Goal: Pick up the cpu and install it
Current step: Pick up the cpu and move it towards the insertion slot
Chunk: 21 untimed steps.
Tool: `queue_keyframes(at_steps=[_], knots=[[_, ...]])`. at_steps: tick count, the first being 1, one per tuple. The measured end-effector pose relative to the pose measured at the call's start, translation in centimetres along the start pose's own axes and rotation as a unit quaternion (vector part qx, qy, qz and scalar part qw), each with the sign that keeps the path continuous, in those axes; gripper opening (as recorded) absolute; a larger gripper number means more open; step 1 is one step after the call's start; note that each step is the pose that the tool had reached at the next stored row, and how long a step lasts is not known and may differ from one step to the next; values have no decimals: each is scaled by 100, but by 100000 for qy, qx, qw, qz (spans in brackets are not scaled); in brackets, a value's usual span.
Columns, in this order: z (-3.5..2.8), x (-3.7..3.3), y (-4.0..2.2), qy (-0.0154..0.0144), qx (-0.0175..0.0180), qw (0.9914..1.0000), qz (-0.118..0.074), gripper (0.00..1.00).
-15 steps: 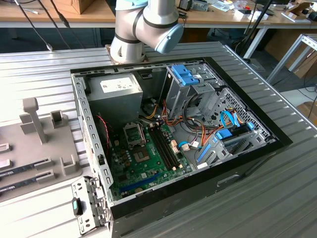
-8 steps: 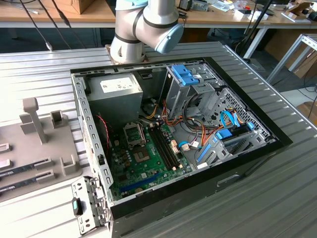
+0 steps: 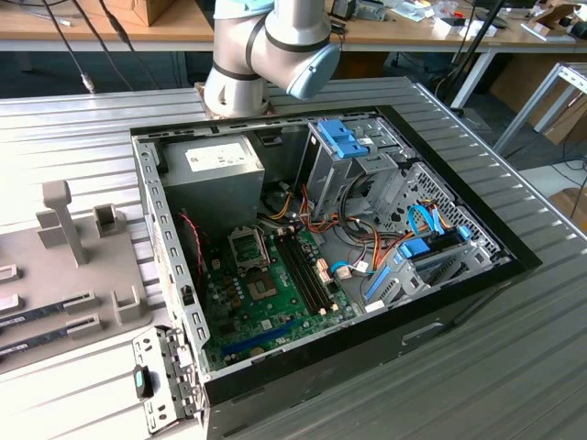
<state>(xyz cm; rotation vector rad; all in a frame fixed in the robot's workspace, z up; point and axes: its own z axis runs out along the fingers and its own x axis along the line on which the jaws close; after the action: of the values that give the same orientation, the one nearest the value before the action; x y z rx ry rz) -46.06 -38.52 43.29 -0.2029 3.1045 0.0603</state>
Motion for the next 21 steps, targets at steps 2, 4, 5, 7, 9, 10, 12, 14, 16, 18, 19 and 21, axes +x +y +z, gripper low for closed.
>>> queue_keyframes(at_steps=[2,4,5,7,9,10,12,14,16,18,19,21], knots=[[-18,-1,1,1,1,100000,0,47],[-30,-1,1,1,0,100000,0,47],[-30,-2,1,-4,-1,100000,-1,47],[-31,-1,1,4,1,100000,0,47],[-31,-2,0,1,0,100000,-1,47],[-31,-2,-1,3,4,100000,-2,47],[-30,-10,-5,8,11,100000,-2,47],[-28,-19,-9,5,12,100000,-3,47],[-27,-27,-13,5,16,100000,-4,47],[-27,-39,-16,9,20,100000,-1,47],[-26,-42,-17,4,22,100000,-2,47],[-25,-50,-19,8,30,100000,-1,47]])
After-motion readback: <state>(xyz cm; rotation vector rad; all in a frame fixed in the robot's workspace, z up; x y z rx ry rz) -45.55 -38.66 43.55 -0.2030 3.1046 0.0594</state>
